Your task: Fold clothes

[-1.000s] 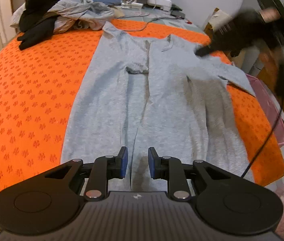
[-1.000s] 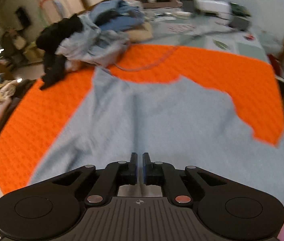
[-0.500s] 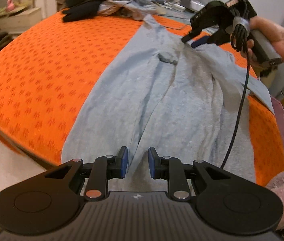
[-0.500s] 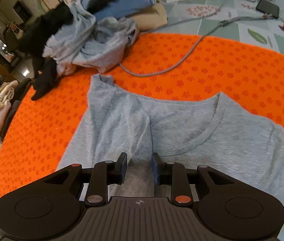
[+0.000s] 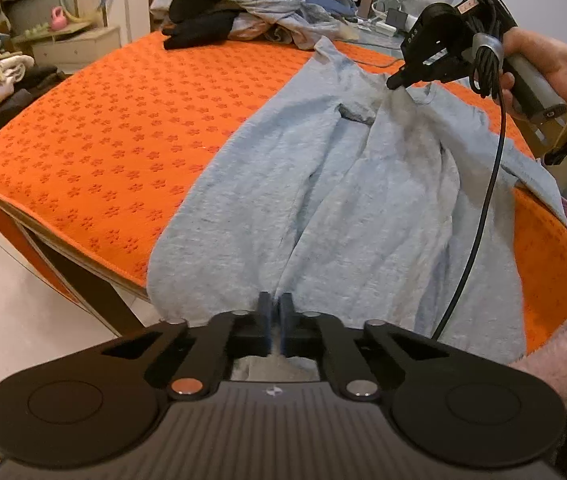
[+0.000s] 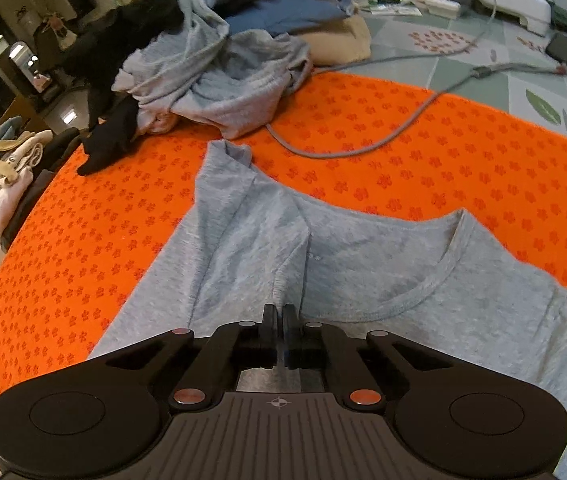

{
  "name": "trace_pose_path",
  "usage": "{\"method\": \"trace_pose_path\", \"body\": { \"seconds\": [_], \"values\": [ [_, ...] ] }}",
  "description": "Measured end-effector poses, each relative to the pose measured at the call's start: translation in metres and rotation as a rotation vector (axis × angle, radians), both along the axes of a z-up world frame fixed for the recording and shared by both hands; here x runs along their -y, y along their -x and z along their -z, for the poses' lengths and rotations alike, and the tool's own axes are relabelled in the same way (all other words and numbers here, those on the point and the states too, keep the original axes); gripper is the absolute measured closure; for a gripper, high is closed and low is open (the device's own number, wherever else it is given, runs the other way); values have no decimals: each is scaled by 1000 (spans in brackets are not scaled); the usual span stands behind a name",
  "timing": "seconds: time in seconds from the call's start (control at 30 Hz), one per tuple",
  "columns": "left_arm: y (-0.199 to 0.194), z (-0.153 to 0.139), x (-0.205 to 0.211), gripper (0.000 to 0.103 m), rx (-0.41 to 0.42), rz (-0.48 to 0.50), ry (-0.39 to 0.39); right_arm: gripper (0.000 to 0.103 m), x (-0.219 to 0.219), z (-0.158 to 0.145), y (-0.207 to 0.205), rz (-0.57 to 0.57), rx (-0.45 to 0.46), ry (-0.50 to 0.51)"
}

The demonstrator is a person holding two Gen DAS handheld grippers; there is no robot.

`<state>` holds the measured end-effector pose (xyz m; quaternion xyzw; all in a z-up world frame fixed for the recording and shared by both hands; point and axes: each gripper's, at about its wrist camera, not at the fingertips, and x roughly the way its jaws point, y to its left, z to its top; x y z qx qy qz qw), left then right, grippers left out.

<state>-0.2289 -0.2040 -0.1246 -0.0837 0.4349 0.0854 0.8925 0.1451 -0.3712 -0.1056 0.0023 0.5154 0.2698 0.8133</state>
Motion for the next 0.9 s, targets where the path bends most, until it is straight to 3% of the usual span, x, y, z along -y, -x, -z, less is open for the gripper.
{"method": "trace_pose_path", "body": {
  "seconds": [0.47,0.9],
  "values": [
    [24,-46,-25,103,109,-136,-3,99,-32,-29,4,-65,45,-74],
    [37,-27,-68,103,-1,-213,107,99,-105,-7,22,-189,15,-1]
  ]
}}
